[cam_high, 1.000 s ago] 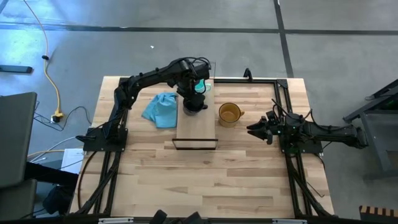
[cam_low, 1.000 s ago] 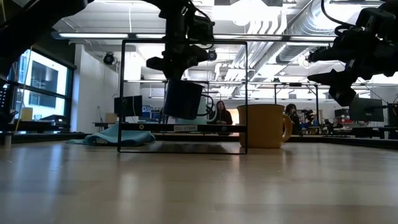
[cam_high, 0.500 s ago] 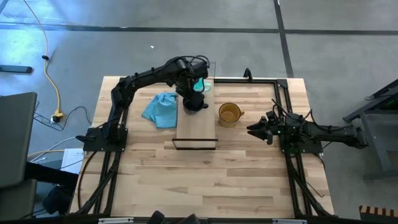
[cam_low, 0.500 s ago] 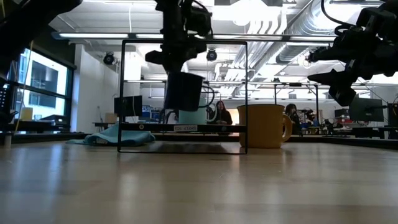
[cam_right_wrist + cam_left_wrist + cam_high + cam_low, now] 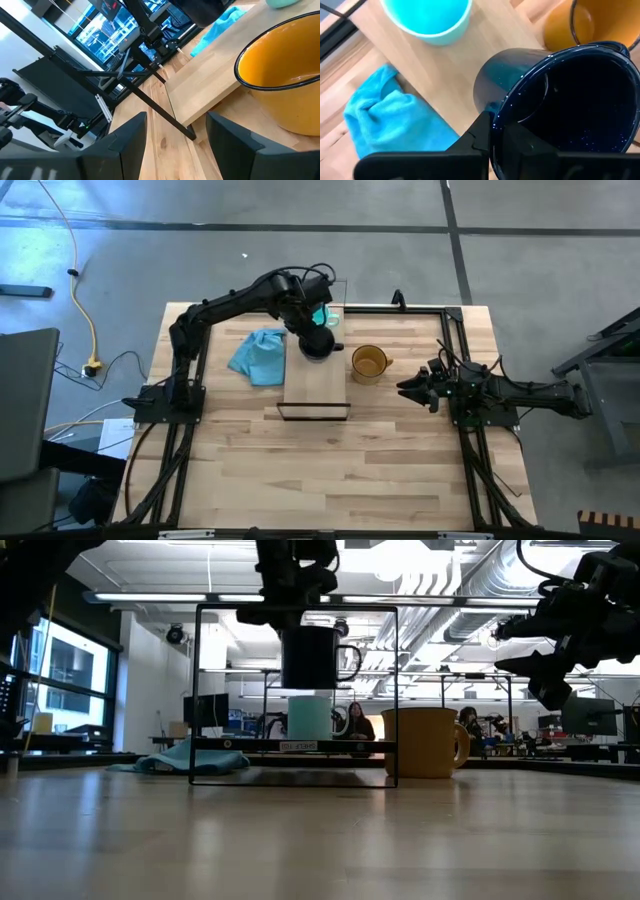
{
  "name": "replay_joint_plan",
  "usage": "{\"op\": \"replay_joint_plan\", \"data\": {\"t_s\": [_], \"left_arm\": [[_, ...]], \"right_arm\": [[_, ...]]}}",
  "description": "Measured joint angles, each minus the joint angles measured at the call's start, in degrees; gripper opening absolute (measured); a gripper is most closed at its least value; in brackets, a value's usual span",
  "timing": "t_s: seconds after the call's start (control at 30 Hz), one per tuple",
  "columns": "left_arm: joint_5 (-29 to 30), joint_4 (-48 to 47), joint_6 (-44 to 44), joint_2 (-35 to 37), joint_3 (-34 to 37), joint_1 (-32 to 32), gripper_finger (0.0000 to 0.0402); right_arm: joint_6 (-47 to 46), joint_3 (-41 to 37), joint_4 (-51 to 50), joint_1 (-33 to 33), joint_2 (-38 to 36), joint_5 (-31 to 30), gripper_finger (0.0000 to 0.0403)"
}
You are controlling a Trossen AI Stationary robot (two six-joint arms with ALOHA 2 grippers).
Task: Stack small to large cups/mugs on shelf
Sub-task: Put the dark blue mug on the shelf
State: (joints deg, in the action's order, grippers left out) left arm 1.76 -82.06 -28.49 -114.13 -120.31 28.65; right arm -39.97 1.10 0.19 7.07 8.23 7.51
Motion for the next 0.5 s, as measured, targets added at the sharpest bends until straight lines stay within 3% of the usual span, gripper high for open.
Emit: {"op": "replay_joint_plan", "data": {"t_s": [0.1,0.2,0.37,0.5], "left_arm": [[0.21,1.79,-0.33,0.88,2.05,-0.86,0.0006],[-0.07,4.18,-1.39,3.22,9.07,-0.96,0.0006],[-3.18,16.34,-4.81,10.85,23.67,-0.92,0.0006],[-2.40,19.23,-6.40,14.74,28.57,-0.90,0.0006]], "right_arm": [[-0.06,0.00,0.02,0.00,0.00,0.00,0.0195],[-0.32,0.00,0.02,0.00,0.02,0.00,0.0195],[-0.41,0.00,0.04,0.00,0.42,0.26,0.0195],[-0.04,0.00,0.04,0.00,0.99,-0.05,0.0195]]}}
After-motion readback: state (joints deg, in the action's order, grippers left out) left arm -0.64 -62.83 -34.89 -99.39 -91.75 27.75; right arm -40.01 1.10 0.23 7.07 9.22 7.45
